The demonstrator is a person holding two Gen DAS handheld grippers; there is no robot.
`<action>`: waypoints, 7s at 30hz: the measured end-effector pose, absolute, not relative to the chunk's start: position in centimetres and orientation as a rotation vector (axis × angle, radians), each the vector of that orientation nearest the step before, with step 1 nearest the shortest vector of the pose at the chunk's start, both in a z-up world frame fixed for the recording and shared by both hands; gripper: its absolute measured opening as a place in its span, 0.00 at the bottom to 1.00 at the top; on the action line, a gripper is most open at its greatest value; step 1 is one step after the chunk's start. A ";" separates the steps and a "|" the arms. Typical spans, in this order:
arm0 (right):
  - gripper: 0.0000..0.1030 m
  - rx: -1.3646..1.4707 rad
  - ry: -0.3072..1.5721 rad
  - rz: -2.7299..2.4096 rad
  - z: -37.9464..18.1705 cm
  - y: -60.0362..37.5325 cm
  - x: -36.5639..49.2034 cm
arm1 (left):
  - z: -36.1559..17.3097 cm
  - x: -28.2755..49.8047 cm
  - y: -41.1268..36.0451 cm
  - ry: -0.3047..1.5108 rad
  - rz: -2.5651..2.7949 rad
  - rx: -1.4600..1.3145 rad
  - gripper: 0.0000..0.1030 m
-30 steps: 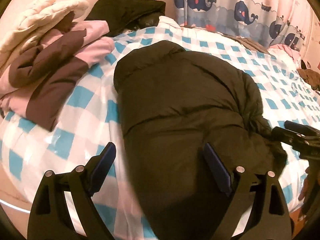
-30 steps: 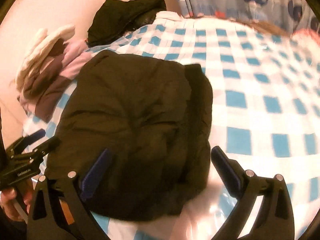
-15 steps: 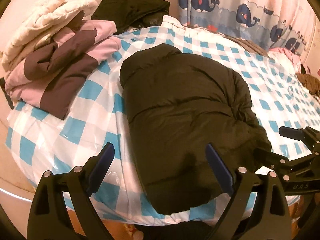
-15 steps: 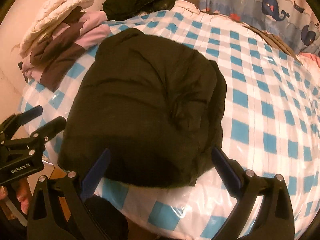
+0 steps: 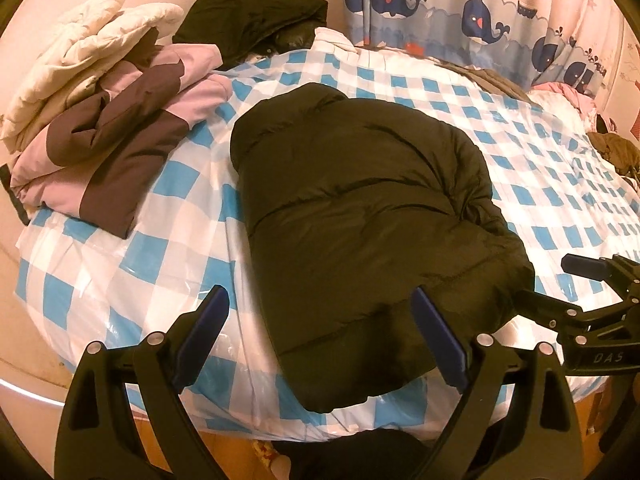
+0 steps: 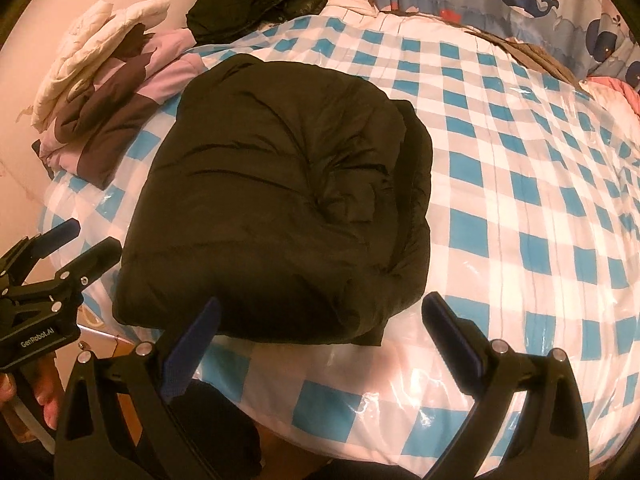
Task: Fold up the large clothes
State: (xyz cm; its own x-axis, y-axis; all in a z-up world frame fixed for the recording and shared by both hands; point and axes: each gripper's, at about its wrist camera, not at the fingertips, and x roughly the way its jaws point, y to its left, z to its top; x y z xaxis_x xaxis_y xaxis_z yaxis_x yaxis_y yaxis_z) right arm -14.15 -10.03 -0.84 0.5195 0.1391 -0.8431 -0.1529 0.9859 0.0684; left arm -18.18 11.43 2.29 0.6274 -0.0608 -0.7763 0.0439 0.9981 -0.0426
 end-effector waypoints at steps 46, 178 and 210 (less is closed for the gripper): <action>0.94 -0.009 1.034 0.197 -1.8 -9.4 -14.5 | 1.5 -18.2 11.6 0.902 -0.047 -0.021 0.86; 0.94 0.023 1.060 0.213 -3.2 -11.4 -15.4 | 1.8 -18.8 12.9 0.840 -0.042 -0.010 0.92; 0.94 0.024 1.067 0.213 -3.5 -11.4 -15.5 | 2.1 -19.2 12.5 0.796 -0.012 0.026 0.92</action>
